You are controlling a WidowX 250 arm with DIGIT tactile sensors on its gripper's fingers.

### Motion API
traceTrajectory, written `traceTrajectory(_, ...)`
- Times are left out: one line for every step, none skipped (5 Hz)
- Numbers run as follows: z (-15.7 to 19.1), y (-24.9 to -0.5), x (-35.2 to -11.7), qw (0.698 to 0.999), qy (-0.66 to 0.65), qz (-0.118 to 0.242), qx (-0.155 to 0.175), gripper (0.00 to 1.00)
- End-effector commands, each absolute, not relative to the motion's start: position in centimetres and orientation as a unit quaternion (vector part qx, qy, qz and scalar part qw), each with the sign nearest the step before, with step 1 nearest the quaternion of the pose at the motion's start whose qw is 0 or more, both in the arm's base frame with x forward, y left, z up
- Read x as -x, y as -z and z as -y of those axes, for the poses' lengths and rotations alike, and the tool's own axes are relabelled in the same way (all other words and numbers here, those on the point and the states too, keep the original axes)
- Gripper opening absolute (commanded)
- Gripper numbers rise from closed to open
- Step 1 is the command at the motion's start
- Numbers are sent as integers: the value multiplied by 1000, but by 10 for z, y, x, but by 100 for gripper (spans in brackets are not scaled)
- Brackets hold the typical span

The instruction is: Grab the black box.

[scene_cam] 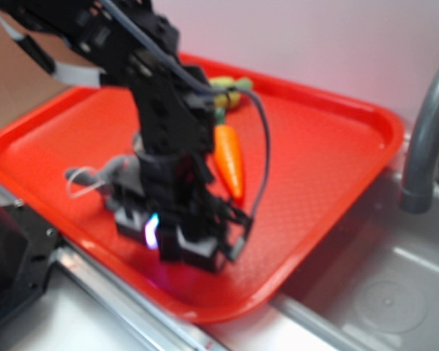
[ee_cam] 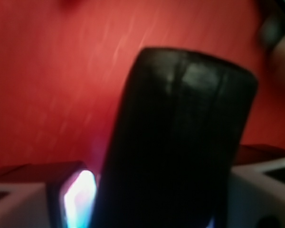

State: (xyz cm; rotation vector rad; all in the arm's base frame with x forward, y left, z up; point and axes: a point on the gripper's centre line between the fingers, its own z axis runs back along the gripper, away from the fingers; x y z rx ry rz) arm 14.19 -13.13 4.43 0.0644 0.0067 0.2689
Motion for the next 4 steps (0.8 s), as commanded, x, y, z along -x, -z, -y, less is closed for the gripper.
traceTrajectory(49, -146, -204, 997, -10, 81, -5, 0)
traceTrajectory(12, -183, -213, 997, -6, 67, 29, 0)
traceTrajectory(-7, -198, -210, 997, -46, 40, 44, 0)
traceTrajectory(-6, -190, -210, 998, -41, 18, 36, 0)
